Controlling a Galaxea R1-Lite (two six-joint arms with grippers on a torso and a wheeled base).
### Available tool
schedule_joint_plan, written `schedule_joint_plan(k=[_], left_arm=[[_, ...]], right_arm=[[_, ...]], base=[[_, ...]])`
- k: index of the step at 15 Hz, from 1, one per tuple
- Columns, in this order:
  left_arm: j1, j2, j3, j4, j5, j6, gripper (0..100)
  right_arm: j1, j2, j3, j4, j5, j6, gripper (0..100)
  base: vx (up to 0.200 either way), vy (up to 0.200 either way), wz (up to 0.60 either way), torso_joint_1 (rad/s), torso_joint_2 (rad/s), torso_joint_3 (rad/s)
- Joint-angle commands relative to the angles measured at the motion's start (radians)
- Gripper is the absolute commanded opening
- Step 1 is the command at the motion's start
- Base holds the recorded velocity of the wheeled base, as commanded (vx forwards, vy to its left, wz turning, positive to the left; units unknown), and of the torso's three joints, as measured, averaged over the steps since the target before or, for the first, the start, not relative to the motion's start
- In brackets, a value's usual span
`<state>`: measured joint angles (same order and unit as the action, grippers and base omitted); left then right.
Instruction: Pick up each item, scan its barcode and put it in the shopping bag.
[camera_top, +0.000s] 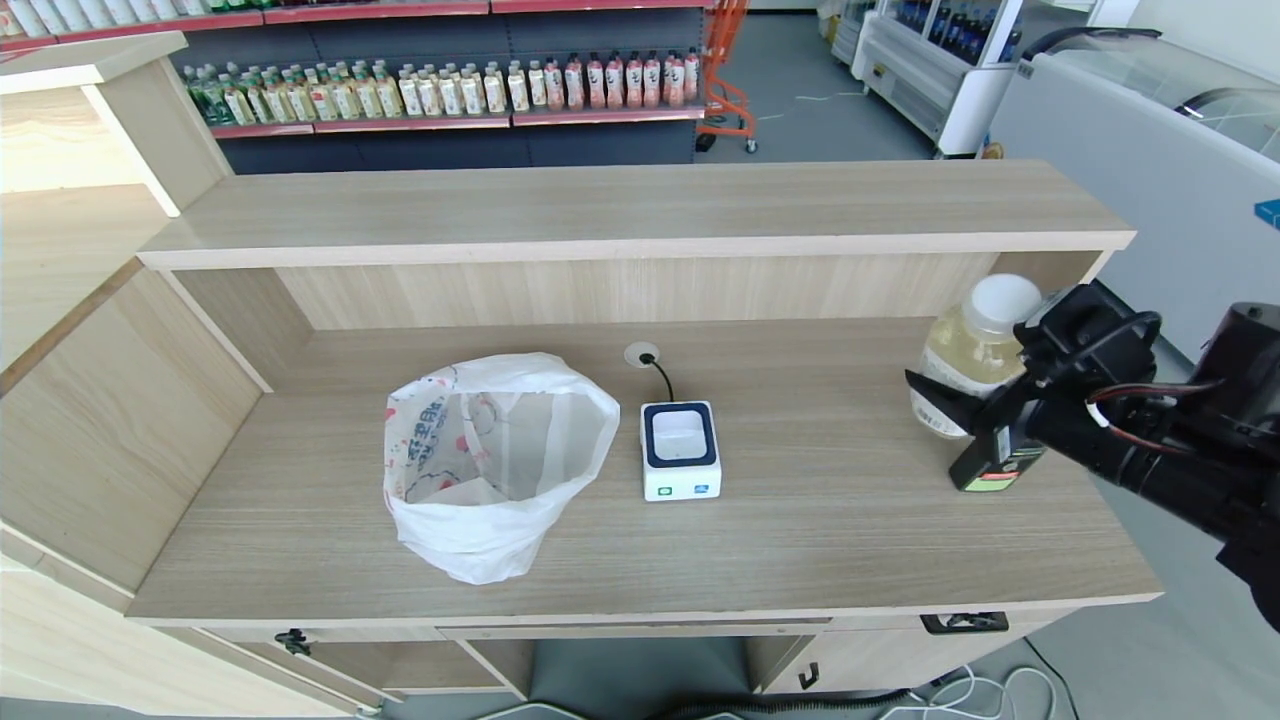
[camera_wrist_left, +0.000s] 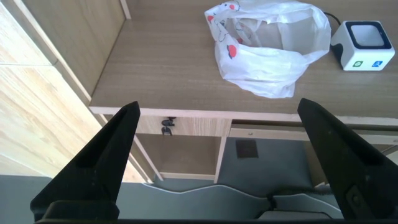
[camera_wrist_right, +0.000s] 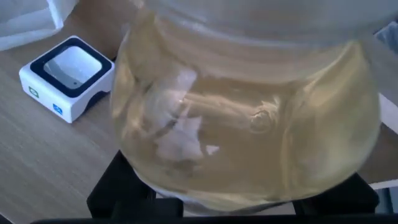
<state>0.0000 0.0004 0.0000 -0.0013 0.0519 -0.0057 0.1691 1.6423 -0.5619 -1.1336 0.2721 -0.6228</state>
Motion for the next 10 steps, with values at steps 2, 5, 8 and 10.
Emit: schedule_joint_plan(k=[2, 5, 8, 10], left_arm=[[0.000, 0.000, 0.000, 0.000, 0.002, 0.000, 100], [0.000, 0.000, 0.000, 0.000, 0.002, 0.000, 100], [0.000, 0.000, 0.000, 0.000, 0.000, 0.003, 100], [0.000, 0.000, 0.000, 0.000, 0.000, 0.001, 100]], right_arm=[[0.009, 0.068, -0.029, -0.032, 0.004, -0.094, 0], [0.004, 0.065, -0.085, -0.041, 0.052, -0.218, 0], [0.024, 0.062, -0.127, -0.063, 0.056, -0.255, 0], [0.029, 0.059, -0.116, -0.063, 0.056, -0.281, 0]], base=[[0.000, 0.000, 0.00, 0.000, 0.00, 0.000], [0.000, 0.000, 0.00, 0.000, 0.00, 0.000], [0.000, 0.000, 0.00, 0.000, 0.00, 0.000], [0.000, 0.000, 0.00, 0.000, 0.00, 0.000]])
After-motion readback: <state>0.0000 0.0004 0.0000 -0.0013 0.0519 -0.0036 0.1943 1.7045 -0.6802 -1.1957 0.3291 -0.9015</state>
